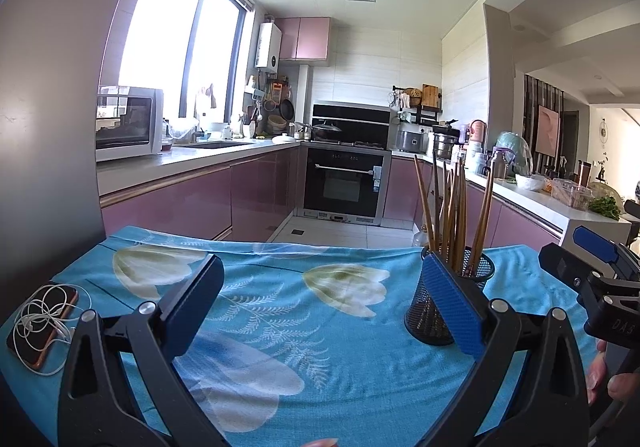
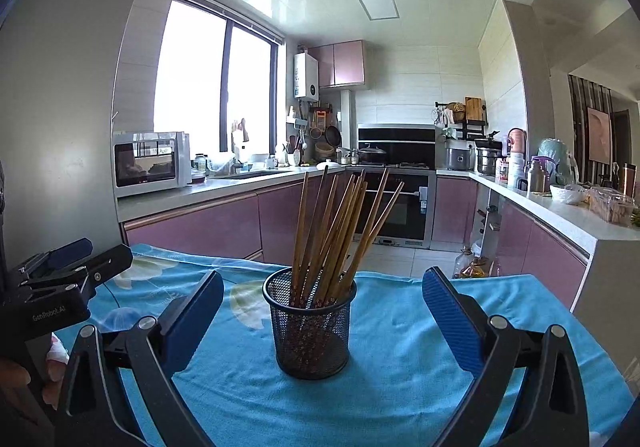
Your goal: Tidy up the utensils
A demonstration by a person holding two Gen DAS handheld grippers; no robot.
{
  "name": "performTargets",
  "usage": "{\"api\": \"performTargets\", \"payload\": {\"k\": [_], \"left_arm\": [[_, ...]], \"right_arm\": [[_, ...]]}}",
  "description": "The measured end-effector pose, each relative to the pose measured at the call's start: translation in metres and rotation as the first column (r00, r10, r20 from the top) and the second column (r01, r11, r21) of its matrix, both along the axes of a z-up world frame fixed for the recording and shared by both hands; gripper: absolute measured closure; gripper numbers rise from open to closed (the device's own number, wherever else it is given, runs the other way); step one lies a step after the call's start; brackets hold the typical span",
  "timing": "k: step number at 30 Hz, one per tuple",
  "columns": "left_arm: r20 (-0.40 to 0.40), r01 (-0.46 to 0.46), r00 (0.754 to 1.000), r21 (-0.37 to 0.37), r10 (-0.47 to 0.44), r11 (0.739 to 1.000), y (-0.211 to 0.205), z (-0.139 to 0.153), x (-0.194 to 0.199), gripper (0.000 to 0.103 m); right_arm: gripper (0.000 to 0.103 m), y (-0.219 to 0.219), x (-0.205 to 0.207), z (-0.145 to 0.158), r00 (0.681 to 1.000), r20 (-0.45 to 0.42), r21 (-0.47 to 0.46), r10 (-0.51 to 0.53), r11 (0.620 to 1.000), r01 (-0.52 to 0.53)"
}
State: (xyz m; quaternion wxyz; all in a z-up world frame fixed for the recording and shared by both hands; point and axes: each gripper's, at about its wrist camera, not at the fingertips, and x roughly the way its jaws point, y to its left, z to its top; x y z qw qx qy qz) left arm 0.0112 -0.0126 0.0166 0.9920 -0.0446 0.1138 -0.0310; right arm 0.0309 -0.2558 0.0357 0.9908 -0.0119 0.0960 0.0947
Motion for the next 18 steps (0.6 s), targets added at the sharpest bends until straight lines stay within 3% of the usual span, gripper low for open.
{"api": "performTargets", "payload": {"k": [18], "left_arm": [[-0.004, -0.003, 1.000, 0.004, 0.003, 1.000, 0.0001, -0.0008, 0.0006, 0.005]], "right_arm": [[0.007, 0.0006, 0.0013, 0.0007, 1.000, 0.008, -0.002, -0.004, 1.000, 0.004]]}}
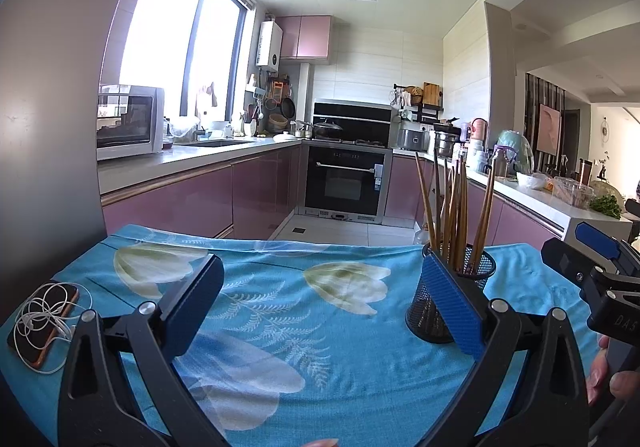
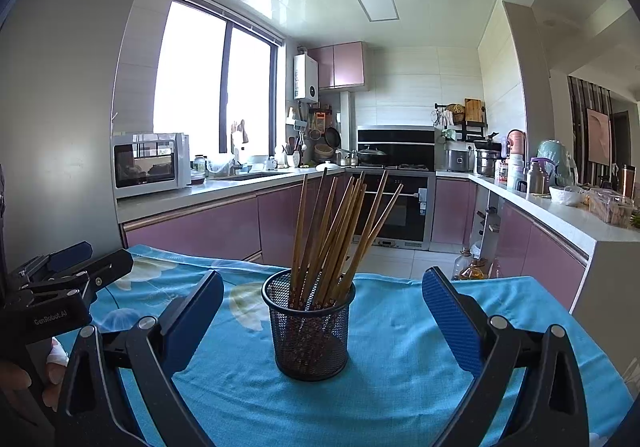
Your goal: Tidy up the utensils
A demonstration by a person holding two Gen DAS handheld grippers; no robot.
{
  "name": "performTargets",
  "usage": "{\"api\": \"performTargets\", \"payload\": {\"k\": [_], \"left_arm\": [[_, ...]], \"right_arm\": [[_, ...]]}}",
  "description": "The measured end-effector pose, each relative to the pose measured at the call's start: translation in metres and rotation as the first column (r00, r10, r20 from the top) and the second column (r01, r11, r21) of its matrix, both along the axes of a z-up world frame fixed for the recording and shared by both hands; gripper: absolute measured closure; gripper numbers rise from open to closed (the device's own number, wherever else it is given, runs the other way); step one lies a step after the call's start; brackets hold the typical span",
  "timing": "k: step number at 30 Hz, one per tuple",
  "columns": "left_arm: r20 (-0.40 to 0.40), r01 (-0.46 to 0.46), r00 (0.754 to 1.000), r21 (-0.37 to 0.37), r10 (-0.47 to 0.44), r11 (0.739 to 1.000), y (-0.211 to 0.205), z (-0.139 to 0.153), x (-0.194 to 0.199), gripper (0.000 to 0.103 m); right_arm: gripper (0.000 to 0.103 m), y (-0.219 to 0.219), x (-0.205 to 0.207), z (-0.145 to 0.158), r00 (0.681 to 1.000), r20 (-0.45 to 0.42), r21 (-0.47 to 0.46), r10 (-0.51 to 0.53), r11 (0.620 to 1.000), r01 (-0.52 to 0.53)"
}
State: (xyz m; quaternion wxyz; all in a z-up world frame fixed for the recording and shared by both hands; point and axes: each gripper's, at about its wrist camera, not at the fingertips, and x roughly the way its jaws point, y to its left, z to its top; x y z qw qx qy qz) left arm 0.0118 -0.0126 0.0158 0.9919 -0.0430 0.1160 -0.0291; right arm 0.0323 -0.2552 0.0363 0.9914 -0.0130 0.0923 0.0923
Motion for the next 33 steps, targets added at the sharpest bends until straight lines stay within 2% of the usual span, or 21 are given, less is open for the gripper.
{"api": "performTargets", "payload": {"k": [33], "left_arm": [[-0.001, 0.002, 1.000, -0.002, -0.002, 1.000, -0.0036, -0.0021, -0.0019, 0.005]], "right_arm": [[0.007, 0.0001, -0.0014, -0.0003, 1.000, 0.001, -0.001, -0.005, 1.000, 0.005]]}}
